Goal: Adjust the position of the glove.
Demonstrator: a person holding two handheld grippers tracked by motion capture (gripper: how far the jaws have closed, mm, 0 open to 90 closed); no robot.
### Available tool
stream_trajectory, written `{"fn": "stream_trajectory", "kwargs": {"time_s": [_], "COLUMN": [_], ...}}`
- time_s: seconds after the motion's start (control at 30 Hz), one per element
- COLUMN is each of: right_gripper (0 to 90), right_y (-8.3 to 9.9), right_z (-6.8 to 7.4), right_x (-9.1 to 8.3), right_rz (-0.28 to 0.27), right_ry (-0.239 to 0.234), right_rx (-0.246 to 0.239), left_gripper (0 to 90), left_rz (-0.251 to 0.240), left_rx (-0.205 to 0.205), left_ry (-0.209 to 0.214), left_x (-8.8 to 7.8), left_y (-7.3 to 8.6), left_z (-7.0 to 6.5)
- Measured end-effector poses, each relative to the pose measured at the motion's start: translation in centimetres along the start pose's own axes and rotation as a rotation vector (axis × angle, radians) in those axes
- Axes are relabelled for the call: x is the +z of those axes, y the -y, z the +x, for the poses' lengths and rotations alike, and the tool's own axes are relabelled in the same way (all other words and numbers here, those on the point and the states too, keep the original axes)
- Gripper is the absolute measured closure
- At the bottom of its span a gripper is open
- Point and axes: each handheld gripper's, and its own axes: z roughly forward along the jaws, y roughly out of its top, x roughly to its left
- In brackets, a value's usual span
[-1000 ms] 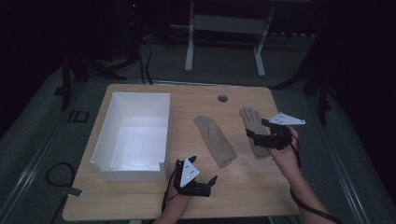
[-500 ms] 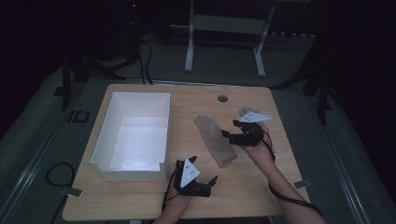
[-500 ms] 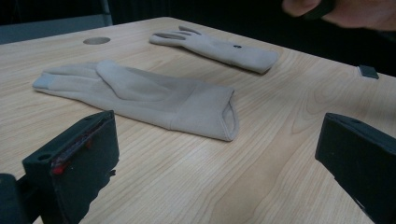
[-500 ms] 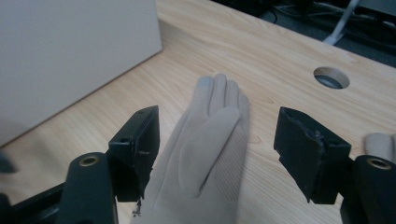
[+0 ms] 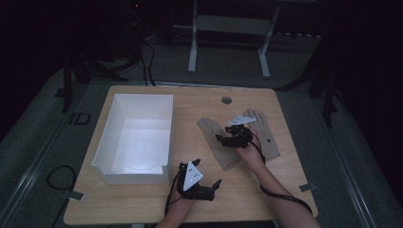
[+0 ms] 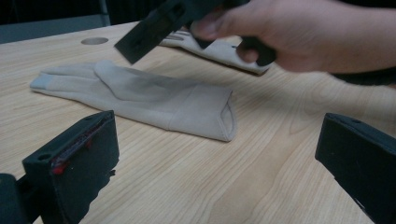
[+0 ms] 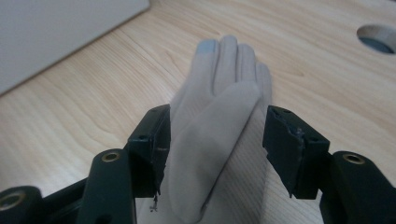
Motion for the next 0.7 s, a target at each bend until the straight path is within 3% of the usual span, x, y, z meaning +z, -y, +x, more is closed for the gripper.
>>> {"fn": "stream_trajectory", "kwargs": {"time_s": [0.27, 0.33, 0.4, 0.47, 0.53, 0.7], "right_gripper": [50.3, 51.2, 53.1, 60.0, 75.8, 80.5], "right_y": [1.3, 1.8, 2.0, 2.1, 2.2, 1.3], "right_z": [-0.4, -0.3, -0.2, -0.1, -0.1, 0.5], "right_x": [2.2, 2.8, 2.9, 2.9, 2.8, 1.8], "right_rz": [0.052, 0.072, 0.057, 0.047, 0.044, 0.038], "right_ry": [-0.005, 0.002, 0.008, 0.016, 0.014, 0.042], "right_rx": [0.026, 0.012, -0.002, -0.014, 0.004, 0.049], "left_gripper": [0.1, 0.1, 0.0, 0.1, 0.1, 0.0], "left_rz": [0.000, 0.001, 0.002, 0.000, -0.001, -0.001], "left_rx": [0.013, 0.014, 0.017, 0.019, 0.023, 0.016], "left_ry": [-0.001, -0.001, -0.003, -0.003, -0.002, 0.000], "left_x": [0.0, 0.0, 0.0, 0.0, 0.0, 0.0], "left_y": [0.0, 0.0, 0.0, 0.0, 0.0, 0.0], "left_z": [-0.1, -0.2, -0.2, -0.2, -0.3, -0.2]}}
